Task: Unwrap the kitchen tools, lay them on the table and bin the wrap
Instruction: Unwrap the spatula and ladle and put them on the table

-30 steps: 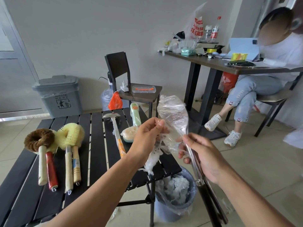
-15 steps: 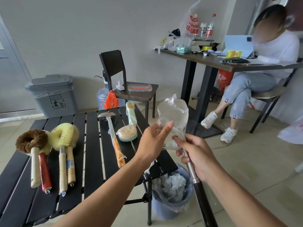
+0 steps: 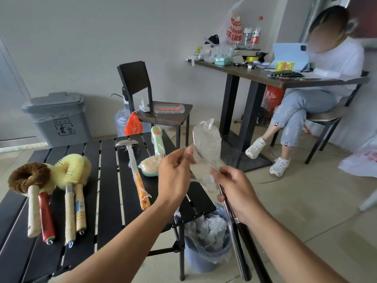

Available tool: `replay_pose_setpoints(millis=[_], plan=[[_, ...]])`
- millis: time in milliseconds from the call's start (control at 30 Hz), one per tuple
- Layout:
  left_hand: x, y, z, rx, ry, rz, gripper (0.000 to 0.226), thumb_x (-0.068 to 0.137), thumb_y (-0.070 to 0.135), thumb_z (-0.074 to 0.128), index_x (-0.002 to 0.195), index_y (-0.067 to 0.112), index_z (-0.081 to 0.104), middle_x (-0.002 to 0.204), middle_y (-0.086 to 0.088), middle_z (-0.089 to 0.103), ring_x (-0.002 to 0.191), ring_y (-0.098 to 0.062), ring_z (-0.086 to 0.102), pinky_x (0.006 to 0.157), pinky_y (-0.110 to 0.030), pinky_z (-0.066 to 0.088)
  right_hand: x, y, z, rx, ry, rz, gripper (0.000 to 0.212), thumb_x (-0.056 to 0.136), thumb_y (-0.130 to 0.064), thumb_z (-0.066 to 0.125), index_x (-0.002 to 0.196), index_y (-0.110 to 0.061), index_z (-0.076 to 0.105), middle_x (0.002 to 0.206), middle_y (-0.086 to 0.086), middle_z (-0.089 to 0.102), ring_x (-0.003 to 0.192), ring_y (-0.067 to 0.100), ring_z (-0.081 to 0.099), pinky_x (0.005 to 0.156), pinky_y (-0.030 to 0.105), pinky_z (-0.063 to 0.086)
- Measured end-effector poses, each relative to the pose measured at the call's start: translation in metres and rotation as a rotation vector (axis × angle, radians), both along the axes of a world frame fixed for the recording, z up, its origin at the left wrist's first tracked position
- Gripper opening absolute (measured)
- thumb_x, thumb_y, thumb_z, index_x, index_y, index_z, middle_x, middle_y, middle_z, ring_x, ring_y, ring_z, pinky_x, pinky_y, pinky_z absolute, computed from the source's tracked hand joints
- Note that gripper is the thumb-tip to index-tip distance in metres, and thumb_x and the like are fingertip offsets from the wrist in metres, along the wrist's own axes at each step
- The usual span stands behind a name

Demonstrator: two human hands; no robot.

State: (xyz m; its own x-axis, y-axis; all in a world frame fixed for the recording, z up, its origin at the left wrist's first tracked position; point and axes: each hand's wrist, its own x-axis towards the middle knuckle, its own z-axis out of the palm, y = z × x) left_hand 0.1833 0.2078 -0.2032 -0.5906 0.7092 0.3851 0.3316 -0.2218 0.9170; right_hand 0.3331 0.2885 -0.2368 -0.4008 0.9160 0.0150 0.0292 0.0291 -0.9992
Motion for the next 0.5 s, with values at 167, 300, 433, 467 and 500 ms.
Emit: replay_pose_setpoints(millis=[167,300,433,467,500], plan=[[0.007,-0.009,-0.006,0.082,0.325,0.124,0.041,0.111,0.04,0.054,0.083,0.018,0.073,0.079,0.004,0.062,0.069,-0.013,0.059,0.061,-0.028,0.046,0.0,0.007,-0.001,-0.104,-0.012,-0.027,0.018,0.102,-0.03,0.072,0.1,-0.012,0.07,0.078,0.002,0.067,0.06,0.015,0.067,0.042,0.023,0.041],[0.004,-0.007,-0.006,0.064,0.159,0.132,0.037,0.11,0.039,0.055,0.09,0.017,0.078,0.086,0.009,0.067,0.079,-0.009,0.063,0.072,-0.024,0.048,0.0,0.005,0.002,-0.197,0.084,-0.008,0.016,0.102,-0.021,0.072,0.095,-0.007,0.068,0.08,0.005,0.059,0.052,0.013,0.059,0.04,0.021,0.038],[-0.003,-0.001,-0.009,0.01,-0.233,0.122,0.042,0.113,0.035,0.05,0.093,0.009,0.076,0.069,0.005,0.075,0.045,0.001,0.052,0.056,-0.03,0.04,0.0,-0.003,0.013,-0.317,0.189,0.017,0.017,0.1,-0.019,0.074,0.098,-0.002,0.075,0.074,0.002,0.06,0.049,0.011,0.052,0.038,0.019,0.035],[-0.007,0.001,-0.01,-0.008,-0.288,0.129,0.042,0.114,0.033,0.047,0.095,0.006,0.073,0.074,0.0,0.079,0.042,0.001,0.052,0.055,-0.028,0.041,0.002,-0.004,0.016,-0.347,0.223,0.04,0.016,0.097,-0.019,0.077,0.095,-0.003,0.078,0.072,0.001,0.062,0.049,0.009,0.05,0.037,0.018,0.034],[-0.012,0.002,-0.01,-0.024,-0.322,0.137,0.041,0.115,0.032,0.045,0.095,0.004,0.07,0.073,-0.002,0.079,0.041,0.001,0.051,0.052,-0.027,0.041,0.003,-0.006,0.02,-0.365,0.254,0.065,0.014,0.092,-0.019,0.08,0.09,-0.005,0.079,0.071,0.0,0.063,0.048,0.008,0.047,0.037,0.017,0.033]])
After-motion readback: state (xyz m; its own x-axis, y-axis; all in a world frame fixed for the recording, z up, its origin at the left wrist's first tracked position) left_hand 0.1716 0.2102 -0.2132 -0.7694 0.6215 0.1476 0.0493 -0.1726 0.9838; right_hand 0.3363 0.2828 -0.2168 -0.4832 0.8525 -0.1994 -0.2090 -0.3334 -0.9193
